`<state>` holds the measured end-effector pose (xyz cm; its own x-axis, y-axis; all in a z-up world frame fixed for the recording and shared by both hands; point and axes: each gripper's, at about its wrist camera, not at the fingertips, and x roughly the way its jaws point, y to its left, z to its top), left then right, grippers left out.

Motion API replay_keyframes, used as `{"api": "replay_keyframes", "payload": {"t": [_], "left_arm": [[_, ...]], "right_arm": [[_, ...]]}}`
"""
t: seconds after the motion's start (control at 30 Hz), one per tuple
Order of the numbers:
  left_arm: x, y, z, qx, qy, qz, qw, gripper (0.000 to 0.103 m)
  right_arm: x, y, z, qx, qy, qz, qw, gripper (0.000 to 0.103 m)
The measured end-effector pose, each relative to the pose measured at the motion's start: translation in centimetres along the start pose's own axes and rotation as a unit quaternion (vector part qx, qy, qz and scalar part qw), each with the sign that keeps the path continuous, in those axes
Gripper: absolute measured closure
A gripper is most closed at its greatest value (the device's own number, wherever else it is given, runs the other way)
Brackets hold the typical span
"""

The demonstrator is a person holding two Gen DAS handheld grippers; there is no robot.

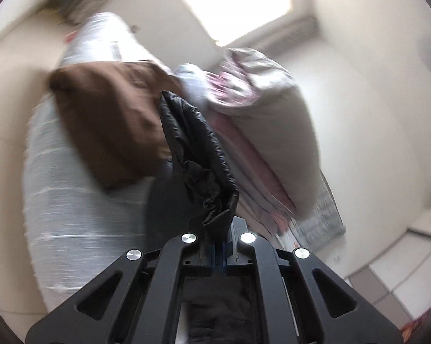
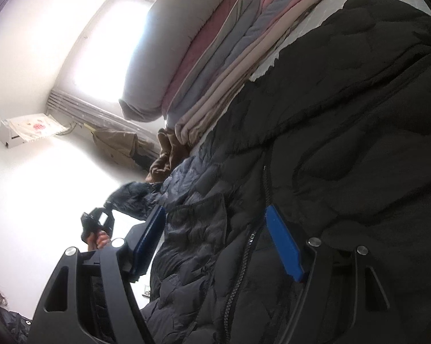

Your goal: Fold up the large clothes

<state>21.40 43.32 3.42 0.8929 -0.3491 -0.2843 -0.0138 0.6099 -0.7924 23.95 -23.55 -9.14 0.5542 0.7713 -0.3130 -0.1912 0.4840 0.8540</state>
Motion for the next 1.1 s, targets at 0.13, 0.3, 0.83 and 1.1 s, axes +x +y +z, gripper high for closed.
{"api": "replay_keyframes", "payload": {"t": [0.13,0.3,0.83,1.1], "left_arm": [[3.4,-6.3,-1.3,0.040,0.028,-0.030,0.9983,0.101],[9.8,-13.5,-5.0,0.078,0.082,-0.058,0.9919,0.101],[26.9,-22.7,-23.2,0.135,0.268,-0.075,0.9510,0.101],[31.8,-22.9,-29.4,0.202,0.335,-0.008,0.9202,0.101]], "right_arm": [[-1.3,-0.5,0.2,0.003,-0.018,0.012,1.000,0.032],[-2.8,-0.9,0.5,0.013,-0.040,0.032,0.999,0.032],[-6.8,-2.6,1.0,0.060,-0.087,0.088,0.991,0.032],[-6.8,-3.0,1.0,0.074,-0.090,0.094,0.989,0.032]]}}
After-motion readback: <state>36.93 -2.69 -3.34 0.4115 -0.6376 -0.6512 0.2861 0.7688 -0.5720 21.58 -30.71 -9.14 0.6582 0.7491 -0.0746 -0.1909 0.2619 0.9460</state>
